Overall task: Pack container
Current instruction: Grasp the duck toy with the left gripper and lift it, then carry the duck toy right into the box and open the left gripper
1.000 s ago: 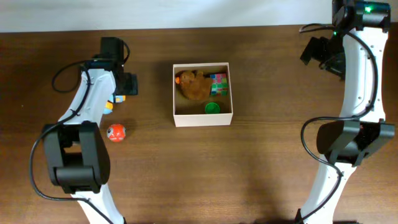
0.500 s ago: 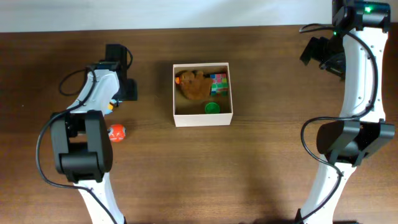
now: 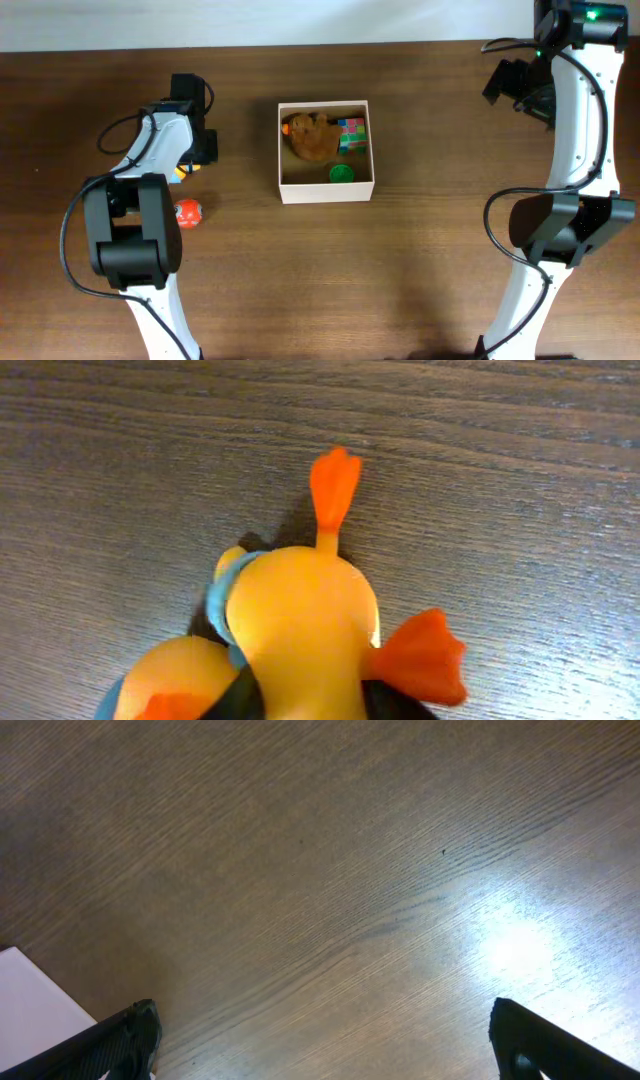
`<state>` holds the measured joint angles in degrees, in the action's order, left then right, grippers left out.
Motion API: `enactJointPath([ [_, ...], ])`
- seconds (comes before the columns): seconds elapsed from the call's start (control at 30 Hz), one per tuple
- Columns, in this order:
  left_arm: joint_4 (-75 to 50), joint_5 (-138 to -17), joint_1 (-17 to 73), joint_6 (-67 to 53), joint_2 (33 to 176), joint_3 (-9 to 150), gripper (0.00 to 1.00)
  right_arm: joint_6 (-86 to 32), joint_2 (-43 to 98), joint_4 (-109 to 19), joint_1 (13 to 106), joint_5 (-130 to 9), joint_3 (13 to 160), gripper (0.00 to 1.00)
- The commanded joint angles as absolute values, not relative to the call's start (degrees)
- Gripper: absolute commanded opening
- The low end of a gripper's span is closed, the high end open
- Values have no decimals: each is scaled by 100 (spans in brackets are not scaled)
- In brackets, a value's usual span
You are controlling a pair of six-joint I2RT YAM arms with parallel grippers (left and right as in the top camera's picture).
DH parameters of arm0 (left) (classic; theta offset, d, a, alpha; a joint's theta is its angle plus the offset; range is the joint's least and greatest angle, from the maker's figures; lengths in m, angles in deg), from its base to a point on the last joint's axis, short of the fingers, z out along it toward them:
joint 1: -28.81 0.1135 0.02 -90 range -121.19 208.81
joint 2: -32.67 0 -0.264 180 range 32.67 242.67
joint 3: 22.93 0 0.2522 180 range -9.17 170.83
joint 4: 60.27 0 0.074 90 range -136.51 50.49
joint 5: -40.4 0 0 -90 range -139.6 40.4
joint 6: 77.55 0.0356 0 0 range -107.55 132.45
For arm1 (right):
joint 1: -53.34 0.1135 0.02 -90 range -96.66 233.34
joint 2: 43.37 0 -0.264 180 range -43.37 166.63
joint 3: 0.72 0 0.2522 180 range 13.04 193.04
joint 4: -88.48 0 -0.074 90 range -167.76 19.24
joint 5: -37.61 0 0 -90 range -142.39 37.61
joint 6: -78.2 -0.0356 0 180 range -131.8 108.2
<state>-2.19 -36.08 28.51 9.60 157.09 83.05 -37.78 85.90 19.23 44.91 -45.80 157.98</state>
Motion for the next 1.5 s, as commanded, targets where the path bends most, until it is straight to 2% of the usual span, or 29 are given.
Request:
enactJointPath([
  [0.0, -215, -3827, 2860, 947, 15849, 8386, 20, -3823, 8439, 1954, 4507, -4551, 15831, 99],
  [0.03, -210, -3823, 2860, 947, 15849, 8386, 14, -3823, 8439, 1954, 4507, -4551, 15831, 99],
  [0.07, -191, -3818, 2860, 949, 15849, 8386, 4, -3823, 8439, 1954, 4507, -4549, 15831, 99],
  [0.1, -188, -3820, 2862, 949, 15849, 8388, 2, -3823, 8439, 1954, 4507, -4551, 15831, 99],
  [0.47, 467, -3823, 2860, 947, 15832, 8823, 2, -3823, 8439, 1954, 4507, -4551, 15831, 99],
  [0.93, 2738, -4205, 2698, 947, 15810, 11593, 2, -3823, 8439, 1954, 4507, -4551, 15831, 99],
  [1.2, 3879, -4695, 2051, 949, 15810, 13059, 2, -3823, 8439, 1954, 4507, -4551, 15831, 99],
  [1.47, 4380, -4708, 941, 949, 15810, 13531, 2, -3823, 8439, 1954, 4507, -4551, 15831, 99],
])
